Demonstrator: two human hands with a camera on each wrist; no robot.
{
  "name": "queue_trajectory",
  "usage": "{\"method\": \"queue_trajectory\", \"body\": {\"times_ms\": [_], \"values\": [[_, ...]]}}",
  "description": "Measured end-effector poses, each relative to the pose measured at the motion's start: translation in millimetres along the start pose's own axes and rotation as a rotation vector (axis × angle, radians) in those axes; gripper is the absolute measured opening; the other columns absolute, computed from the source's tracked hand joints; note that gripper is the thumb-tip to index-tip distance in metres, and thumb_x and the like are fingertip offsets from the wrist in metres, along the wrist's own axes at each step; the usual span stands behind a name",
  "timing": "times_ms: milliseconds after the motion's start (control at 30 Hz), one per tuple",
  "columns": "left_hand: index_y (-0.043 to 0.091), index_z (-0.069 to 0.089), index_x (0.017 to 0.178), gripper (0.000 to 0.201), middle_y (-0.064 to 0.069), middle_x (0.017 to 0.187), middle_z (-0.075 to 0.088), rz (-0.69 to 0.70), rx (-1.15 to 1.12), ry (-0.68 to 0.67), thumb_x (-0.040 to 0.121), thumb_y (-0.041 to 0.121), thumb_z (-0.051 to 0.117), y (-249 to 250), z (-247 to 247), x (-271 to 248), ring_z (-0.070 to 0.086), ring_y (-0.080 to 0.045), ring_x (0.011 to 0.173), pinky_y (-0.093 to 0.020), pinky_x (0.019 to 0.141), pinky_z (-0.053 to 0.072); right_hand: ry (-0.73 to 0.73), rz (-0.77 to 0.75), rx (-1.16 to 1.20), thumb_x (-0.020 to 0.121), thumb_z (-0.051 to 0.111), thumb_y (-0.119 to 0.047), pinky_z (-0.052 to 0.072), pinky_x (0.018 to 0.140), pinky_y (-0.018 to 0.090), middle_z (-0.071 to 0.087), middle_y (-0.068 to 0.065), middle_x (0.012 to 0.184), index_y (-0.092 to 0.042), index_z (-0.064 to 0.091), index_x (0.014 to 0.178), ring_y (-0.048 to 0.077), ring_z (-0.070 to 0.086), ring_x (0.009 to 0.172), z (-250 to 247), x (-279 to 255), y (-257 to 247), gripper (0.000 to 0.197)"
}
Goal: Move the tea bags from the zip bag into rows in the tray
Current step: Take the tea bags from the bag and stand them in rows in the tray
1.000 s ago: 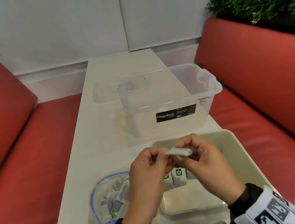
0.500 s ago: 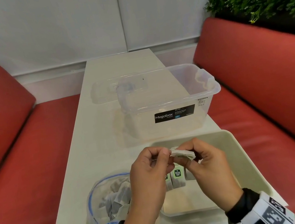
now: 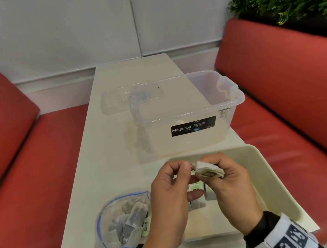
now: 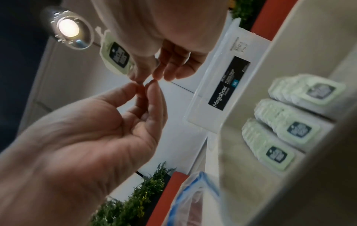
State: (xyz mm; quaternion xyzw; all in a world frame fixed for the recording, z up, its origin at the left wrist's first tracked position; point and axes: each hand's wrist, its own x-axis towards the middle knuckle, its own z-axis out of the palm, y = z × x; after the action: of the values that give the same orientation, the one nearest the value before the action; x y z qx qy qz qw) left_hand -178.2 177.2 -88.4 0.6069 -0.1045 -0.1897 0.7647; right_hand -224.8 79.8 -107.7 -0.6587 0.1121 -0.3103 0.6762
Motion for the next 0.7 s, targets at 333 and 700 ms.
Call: {"method": "queue_trajectory", "body": {"times_ms": [333,700], "values": [[0.013,0.063,0.08,0.016,-0.003,0.08,0.071,-0.142,-0.18,-0.072,0.091,0.018,0.053,2.6,3.2,-1.9,0.067,-0.014,0.072,-0.026,0.055,0.055,0.01,0.143,0.201,0.07,0.069,0.003,0.048,0.062,0.027,0.068,0.004,0.074,-0.014,0.068,0.076,0.016,0.061,0.071,-1.4,1.9,-0.3,0.018],[0.021,0.066,0.077,0.019,0.0,0.081,0.071,-0.167,-0.153,-0.057,0.091,0.022,0.053,-0.6,2.5,-3.2,0.064,-0.008,0.066,-0.022,0.051,0.048,-0.128,0.227,0.263,0.062,0.077,-0.014,0.047,0.067,0.024,0.072,0.004,0.088,-0.02,0.076,0.081,0.014,0.061,0.077,-6.5,-1.2,-0.2,0.019]]}}
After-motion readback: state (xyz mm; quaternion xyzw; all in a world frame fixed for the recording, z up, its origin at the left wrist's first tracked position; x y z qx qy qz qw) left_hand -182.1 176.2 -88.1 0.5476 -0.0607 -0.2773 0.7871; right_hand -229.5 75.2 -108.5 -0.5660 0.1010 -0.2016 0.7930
